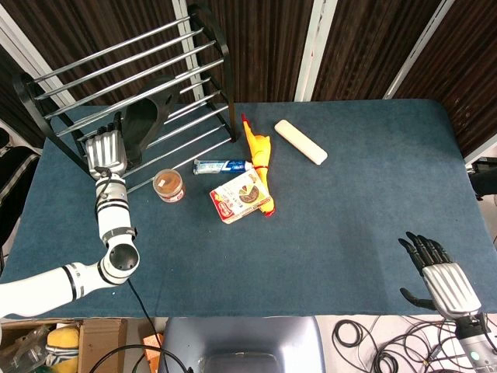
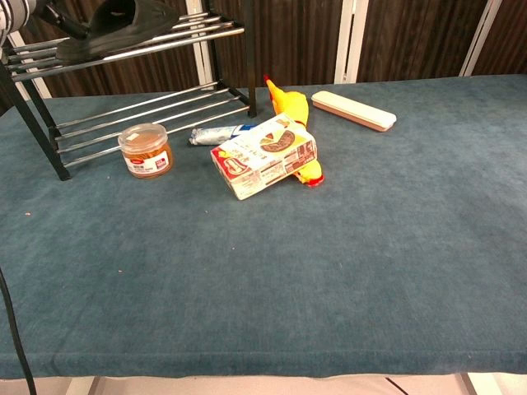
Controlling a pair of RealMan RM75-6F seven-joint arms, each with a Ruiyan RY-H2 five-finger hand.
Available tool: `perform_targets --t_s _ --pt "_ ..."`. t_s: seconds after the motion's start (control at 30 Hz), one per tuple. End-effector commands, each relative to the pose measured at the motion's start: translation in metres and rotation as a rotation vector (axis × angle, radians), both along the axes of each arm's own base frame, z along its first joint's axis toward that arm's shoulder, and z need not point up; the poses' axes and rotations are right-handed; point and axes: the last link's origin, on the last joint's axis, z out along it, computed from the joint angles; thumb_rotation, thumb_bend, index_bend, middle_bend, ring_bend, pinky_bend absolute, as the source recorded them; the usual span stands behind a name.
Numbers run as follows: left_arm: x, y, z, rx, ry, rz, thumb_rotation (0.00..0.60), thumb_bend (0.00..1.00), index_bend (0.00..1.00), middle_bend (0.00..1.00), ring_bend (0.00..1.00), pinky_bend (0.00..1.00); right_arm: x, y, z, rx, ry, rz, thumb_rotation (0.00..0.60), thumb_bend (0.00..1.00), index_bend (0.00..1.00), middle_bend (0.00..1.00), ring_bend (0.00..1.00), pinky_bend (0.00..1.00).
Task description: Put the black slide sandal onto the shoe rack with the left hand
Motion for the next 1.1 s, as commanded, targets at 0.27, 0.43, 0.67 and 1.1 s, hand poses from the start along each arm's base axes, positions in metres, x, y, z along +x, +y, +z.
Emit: perform_targets --t_s 0.27,0.43,0.67,1.1 --pt "-0.008 -0.001 -0.007 -0.064 -0.04 0.046 0.411 0.56 0.0 0.21 0.2 0.3 0.001 0.001 0.0 -0.002 0.001 0.002 0.6 0.18 0.0 0.0 0.0 0.11" --pt "-0.003 -0.003 -0.015 -0.103 -0.068 0.027 0.412 0.61 0.0 0.21 0.21 0.3 0.0 0.001 0.0 -0.003 0.0 0.001 0.6 0.18 0.0 0.0 0.0 0.11" --pt "0.01 -0.003 -0.021 -0.106 -0.155 -0.028 0.414 0.62 0.0 0.21 0.24 0.3 0.0 0.0 0.001 -0.005 -0.001 -0.002 0.6 0.18 0.0 0.0 0.0 0.11" --pt "0.026 -0.004 -0.027 -0.073 -0.245 -0.155 0.407 0.62 0.0 0.22 0.25 0.31 -0.001 0.001 0.002 -0.007 -0.001 -0.004 0.6 0.18 0.0 0.0 0.0 0.12"
